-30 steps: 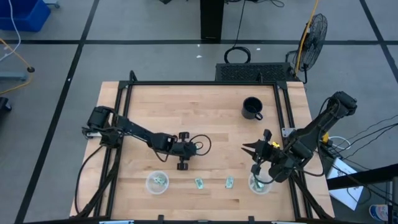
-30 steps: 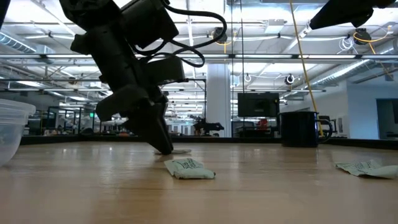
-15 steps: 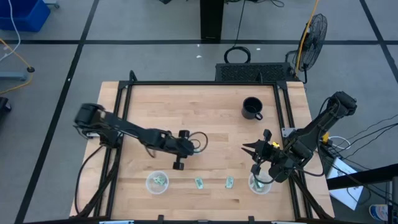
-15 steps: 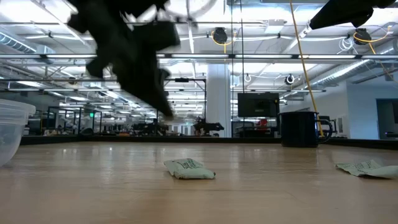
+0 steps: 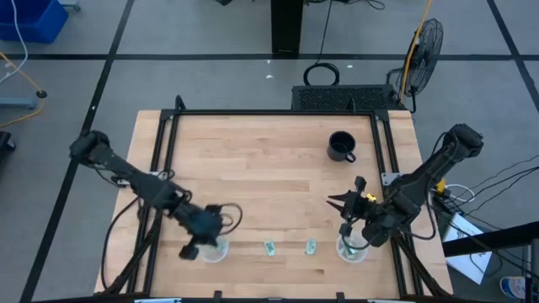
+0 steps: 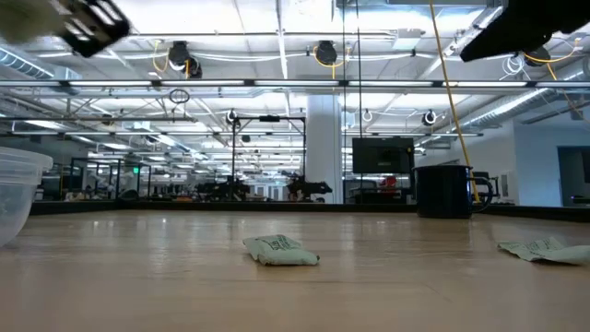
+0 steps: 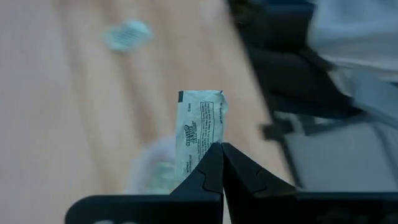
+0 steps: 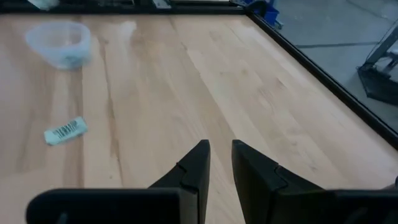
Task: Pick and place Stevia / Truvia into bins
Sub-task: Put the stevia packet into the left transparent container
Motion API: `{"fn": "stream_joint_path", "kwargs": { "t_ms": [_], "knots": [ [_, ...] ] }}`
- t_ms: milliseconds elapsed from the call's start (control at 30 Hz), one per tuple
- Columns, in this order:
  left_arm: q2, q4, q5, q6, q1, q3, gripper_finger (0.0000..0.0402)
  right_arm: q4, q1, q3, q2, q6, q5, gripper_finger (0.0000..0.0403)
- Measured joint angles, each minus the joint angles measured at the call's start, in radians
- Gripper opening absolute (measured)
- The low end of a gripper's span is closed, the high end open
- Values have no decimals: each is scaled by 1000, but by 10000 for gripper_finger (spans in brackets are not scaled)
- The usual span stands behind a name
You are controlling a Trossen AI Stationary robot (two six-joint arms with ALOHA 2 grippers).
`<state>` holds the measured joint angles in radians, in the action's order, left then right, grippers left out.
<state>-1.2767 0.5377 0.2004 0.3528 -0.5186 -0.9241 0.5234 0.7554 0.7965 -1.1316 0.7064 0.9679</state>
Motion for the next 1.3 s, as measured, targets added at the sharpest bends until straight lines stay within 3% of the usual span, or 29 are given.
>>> {"fn": "stream_joint_path", "kwargs": {
  "t_ms": [333,567,933,1300],
  "knots": [
    [-134,-7,-17,272,-127,17,1,-247,-112,-40,0,-305,-9,59],
    [-212,-2,-18,392,-151,44,1,-455,-237,-40,0,-571,-177,59],
    [-241,19,-87,495,-141,47,26,-523,-384,-40,0,-648,-253,59],
    [-226,19,-96,515,-139,47,84,-582,-477,-80,0,-668,-617,66]
  ]
}}
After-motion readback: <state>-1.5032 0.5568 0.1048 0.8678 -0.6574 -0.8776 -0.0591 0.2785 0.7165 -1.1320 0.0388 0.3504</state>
